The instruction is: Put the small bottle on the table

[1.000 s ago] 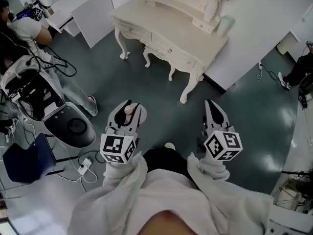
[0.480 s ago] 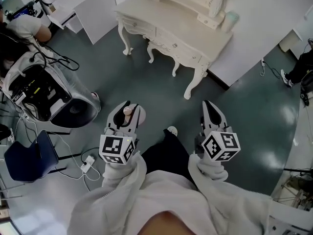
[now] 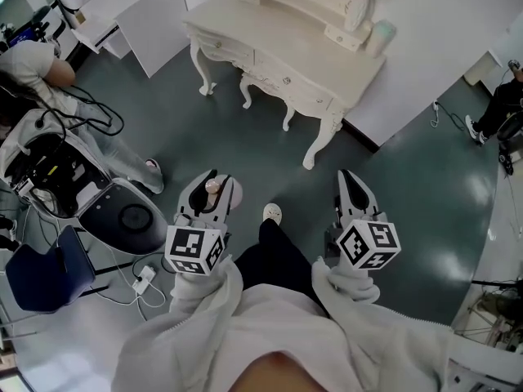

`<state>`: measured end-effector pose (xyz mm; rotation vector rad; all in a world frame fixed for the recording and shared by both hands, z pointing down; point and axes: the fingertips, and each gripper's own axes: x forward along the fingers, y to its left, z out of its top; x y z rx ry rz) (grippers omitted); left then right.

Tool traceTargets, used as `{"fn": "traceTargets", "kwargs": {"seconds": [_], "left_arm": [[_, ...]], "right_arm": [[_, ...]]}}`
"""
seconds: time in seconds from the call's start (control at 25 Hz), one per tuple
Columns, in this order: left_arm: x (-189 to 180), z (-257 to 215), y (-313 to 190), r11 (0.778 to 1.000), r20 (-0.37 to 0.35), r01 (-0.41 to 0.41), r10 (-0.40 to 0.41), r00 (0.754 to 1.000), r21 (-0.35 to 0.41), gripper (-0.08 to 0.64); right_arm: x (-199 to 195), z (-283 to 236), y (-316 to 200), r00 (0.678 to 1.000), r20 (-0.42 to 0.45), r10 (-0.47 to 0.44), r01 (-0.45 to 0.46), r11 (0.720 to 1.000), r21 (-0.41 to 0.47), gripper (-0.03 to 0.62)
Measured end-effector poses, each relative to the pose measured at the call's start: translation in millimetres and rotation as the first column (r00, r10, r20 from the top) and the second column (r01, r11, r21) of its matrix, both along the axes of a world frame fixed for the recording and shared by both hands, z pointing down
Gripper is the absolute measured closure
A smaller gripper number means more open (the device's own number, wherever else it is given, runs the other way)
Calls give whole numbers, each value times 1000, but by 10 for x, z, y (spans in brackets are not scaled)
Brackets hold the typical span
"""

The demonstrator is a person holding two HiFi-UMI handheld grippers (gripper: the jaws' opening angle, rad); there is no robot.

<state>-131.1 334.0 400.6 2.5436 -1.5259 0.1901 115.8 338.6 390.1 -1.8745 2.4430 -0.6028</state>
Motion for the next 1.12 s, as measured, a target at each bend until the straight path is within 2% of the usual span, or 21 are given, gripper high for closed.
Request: {"fn": "traceTargets", "kwargs": {"seconds": [0.24, 0.44, 0.64, 1.12], "left_arm": [[88, -35, -511, 1000, 6, 18, -18, 1000, 15, 426], [185, -106, -876, 999, 15, 0, 0, 1000, 41, 426], [263, -72, -1186, 999, 13, -8, 8, 1000, 33, 426], [353, -44, -1622, 999, 8, -13, 12, 1000, 39, 426]], "right_arm": [[79, 0, -485, 1000, -8, -24, 24, 1000, 2, 554], [161, 0, -835, 1000, -11, -18, 18, 1000, 2, 554], [186, 24, -1103, 999, -22, -25, 25, 1000, -3, 554], [182, 62, -1598, 999, -26, -47, 47, 999, -2, 554]]}}
